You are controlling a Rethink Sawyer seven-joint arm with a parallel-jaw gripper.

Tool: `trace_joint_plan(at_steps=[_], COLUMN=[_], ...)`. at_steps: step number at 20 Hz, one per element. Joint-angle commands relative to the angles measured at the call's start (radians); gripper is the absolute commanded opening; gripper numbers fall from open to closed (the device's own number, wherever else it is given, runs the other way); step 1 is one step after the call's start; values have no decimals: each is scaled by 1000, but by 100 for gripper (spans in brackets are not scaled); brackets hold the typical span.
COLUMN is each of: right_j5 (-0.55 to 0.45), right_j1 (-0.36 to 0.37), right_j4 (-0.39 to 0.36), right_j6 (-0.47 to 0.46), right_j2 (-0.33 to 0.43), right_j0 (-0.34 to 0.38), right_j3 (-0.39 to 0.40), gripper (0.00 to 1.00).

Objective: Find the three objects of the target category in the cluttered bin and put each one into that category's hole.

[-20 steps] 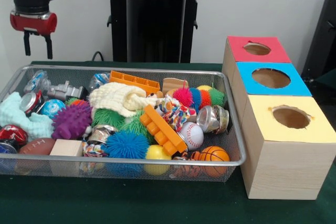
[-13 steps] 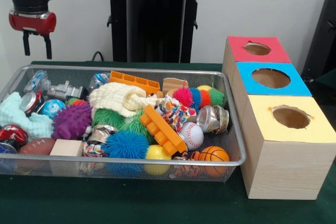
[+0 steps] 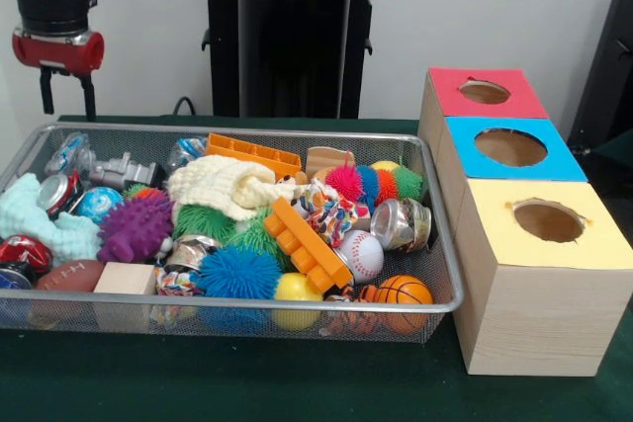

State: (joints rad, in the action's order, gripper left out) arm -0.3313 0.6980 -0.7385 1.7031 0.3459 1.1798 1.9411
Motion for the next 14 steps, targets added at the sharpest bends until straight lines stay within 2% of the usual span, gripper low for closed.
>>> trace_joint_plan(at_steps=[1,11,14], right_j5=[-105,-112,-102], right_j1=[-29,-68,-79], right_j4=[45,69,76], right_j6=[-8,4,2], right_j2=[52,41,37], right_j0=[-71,-152,-155], right_j3=[-108,-150,-153], gripper=[100,100,100])
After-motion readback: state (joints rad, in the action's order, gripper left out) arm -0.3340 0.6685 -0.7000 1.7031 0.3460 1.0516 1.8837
